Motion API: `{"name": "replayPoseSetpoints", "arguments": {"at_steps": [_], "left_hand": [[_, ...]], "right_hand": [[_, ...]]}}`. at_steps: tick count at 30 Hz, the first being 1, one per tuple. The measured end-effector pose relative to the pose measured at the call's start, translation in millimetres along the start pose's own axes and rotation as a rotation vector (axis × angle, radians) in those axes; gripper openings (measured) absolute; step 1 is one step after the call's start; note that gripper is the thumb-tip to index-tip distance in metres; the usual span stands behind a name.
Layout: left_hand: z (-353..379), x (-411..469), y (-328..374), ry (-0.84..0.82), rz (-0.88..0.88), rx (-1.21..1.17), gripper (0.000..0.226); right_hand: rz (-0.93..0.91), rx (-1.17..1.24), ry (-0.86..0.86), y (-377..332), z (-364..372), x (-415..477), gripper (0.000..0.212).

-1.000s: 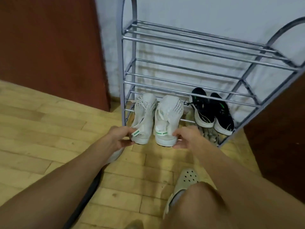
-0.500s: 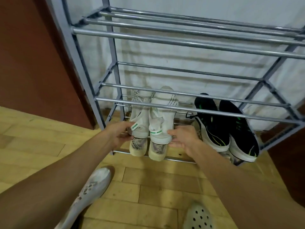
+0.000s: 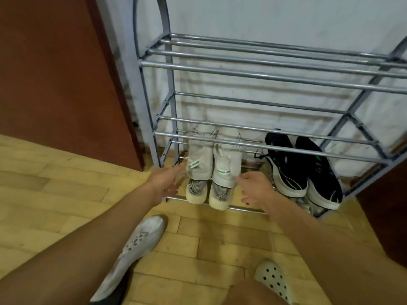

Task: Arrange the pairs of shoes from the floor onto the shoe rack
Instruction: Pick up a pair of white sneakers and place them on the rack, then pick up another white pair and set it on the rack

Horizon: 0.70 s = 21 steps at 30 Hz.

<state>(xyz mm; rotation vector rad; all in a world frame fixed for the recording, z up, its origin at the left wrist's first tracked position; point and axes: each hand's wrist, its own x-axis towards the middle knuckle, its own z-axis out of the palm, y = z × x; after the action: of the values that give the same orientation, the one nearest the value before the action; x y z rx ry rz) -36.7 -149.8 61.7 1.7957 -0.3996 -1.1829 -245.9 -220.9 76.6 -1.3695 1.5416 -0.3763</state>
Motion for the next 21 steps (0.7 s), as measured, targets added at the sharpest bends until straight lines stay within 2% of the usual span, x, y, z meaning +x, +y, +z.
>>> {"name": "replayPoseSetpoints", "arguments": {"at_steps": [4, 6, 9, 12, 16, 18, 21], "left_hand": [[-44.2, -45.8, -5.0, -0.001, 0.039, 0.038, 0.056], [-69.4, -72.3, -12.2, -0.001, 0.059, 0.046, 0.058], [-107.2, -111.2, -32.9, 0.024, 0.061, 0.070, 0.052], [-144.1, -143.6, -62.8, 0.060, 0.049, 0.071, 0.048], [-184.3, -174.5, -111.8, 0.089, -0.027, 0.069, 0.039], [-199.0, -184.5, -134.1, 0.102, -0.061, 0.083, 0.029], [-212.5, -188.9, -164.2, 0.142, -0.082, 0.162, 0.016]], "right_hand": [[-0.069, -0.140, -0.073, -23.2, 3.9, -49.9, 0.028], [-0.111, -0.207, -0.133, -37.3, 16.3, -78.6, 0.028], [-0.158, -0.321, -0.241, -51.2, 46.7, -126.0, 0.026], [-0.186, -0.437, -0.349, -50.3, 84.4, -166.0, 0.033], [-0.230, -0.561, -0.420, -32.1, 137.7, -201.2, 0.014], [-0.280, -0.747, -0.455, -20.2, 160.4, -211.9, 0.025], [-0.305, -0.890, -0.528, 1.1, 181.3, -220.2, 0.039]]}}
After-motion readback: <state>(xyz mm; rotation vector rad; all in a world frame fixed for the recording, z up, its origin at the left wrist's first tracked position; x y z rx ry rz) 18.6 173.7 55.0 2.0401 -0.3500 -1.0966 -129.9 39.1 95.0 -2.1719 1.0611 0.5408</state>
